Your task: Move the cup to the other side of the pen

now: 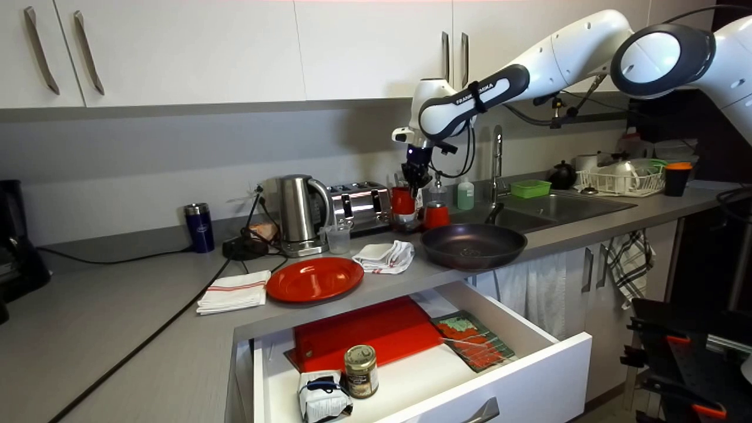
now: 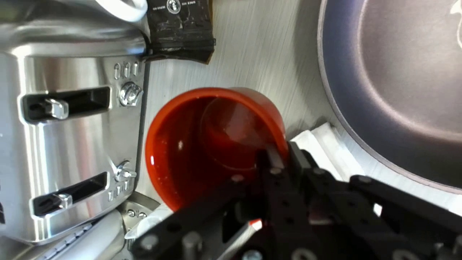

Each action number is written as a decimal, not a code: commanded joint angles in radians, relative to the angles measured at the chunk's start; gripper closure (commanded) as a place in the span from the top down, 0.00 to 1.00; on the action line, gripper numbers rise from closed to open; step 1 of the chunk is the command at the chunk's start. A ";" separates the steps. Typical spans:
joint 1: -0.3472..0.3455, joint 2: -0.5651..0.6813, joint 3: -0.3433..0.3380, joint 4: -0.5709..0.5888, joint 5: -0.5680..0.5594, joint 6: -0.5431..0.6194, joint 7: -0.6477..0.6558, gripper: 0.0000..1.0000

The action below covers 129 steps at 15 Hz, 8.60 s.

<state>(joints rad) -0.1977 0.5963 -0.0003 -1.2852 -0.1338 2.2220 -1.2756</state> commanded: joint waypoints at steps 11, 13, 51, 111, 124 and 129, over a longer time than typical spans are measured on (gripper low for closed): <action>0.015 -0.240 -0.032 -0.343 0.046 -0.088 0.541 0.05; 0.017 -0.267 -0.036 -0.390 0.047 -0.069 0.604 0.05; -0.059 -0.616 -0.246 -0.880 0.204 0.034 1.222 0.05; -0.130 -0.251 -0.376 -0.581 0.053 -0.051 1.580 0.05; -0.134 -0.211 -0.372 -0.548 0.098 -0.124 1.603 0.04; -0.138 -0.207 -0.374 -0.541 0.096 -0.131 1.600 0.04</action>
<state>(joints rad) -0.3226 0.3731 -0.3813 -1.8606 -0.0571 2.1272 0.3149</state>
